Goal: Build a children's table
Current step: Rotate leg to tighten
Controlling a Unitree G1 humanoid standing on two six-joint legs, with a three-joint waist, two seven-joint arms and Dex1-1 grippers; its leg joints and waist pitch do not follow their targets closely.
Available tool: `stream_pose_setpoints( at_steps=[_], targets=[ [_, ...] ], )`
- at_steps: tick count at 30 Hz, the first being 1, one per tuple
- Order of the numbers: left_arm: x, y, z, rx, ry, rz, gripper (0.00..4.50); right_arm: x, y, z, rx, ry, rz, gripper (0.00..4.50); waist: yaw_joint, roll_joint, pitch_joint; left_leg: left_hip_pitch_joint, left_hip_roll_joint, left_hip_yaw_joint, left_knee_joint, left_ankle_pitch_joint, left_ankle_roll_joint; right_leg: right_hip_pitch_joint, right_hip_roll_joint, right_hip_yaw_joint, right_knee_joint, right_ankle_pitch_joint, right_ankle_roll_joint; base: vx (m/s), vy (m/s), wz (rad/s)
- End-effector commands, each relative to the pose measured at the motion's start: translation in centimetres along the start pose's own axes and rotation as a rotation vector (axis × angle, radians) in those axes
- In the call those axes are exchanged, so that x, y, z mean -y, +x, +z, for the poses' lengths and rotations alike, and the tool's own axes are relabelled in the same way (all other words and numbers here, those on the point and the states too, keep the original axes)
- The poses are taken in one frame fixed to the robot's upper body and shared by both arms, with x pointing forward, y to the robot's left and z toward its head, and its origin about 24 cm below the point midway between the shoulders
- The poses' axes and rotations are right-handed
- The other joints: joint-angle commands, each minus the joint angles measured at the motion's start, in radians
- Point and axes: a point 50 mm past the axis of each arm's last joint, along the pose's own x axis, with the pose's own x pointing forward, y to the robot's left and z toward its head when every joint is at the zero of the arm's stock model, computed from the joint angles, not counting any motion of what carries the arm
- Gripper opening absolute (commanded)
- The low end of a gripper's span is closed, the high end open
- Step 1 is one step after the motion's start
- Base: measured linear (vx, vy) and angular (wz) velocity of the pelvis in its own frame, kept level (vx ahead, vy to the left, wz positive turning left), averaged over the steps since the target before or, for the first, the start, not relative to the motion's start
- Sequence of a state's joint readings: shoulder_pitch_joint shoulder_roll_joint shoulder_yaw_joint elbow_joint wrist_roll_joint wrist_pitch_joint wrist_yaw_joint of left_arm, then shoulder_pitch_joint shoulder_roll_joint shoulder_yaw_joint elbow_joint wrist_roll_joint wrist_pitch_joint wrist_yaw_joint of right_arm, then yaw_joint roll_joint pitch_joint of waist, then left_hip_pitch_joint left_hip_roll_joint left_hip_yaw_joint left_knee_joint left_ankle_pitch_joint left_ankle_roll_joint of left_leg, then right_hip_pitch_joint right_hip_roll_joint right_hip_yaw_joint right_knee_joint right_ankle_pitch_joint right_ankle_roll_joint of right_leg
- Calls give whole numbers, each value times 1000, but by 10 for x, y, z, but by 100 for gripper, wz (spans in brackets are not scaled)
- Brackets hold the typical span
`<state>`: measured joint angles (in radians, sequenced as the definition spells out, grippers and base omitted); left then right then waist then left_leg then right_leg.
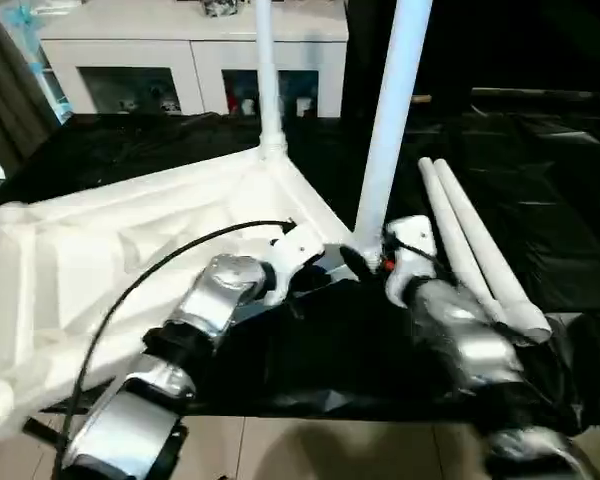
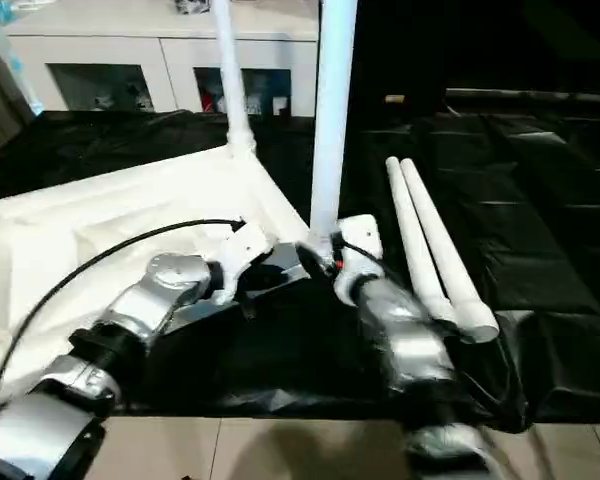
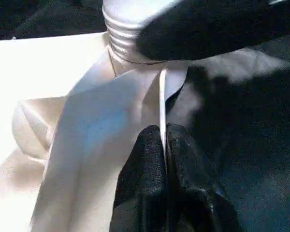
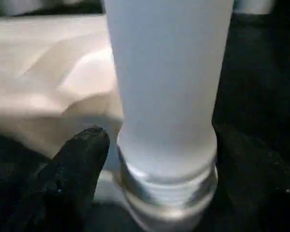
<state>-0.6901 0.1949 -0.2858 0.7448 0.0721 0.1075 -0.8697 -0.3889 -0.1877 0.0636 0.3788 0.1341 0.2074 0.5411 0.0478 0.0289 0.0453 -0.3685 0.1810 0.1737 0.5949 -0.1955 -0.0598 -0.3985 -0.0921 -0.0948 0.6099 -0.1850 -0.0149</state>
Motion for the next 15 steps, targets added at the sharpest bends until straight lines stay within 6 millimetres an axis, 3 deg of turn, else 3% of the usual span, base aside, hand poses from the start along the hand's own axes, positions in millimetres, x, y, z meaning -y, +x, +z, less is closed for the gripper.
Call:
stream_pose_setpoints(
  at_steps=[1,6,10,15],
  targets=[
    [5,-3,2,50,24,-67,0,-15,-2,6,0,-35,159,369,7,-14,-61,-4,46,-16,-68,-140,97,61,-65,55,-79,-187,-195,0,0,0],
    [15,-15,0,67,63,-233,0,-7,-18,6,-37,-93,234,369,5,-13,-63,1,48,-13,-65,-132,101,58,-66,57,-73,-139,-233,0,0,0],
    [24,-25,-3,59,78,-362,0,-8,-28,7,-87,-142,333,369,16,-8,-61,5,53,-10,-66,-139,102,54,-63,59,-68,-117,-249,0,0,0],
    [25,-27,-5,59,65,-372,0,-9,-33,5,-141,-190,398,369,22,-11,-57,6,51,-10,-69,-173,77,55,-67,59,-77,-196,-227,0,0,0]
  ],
)
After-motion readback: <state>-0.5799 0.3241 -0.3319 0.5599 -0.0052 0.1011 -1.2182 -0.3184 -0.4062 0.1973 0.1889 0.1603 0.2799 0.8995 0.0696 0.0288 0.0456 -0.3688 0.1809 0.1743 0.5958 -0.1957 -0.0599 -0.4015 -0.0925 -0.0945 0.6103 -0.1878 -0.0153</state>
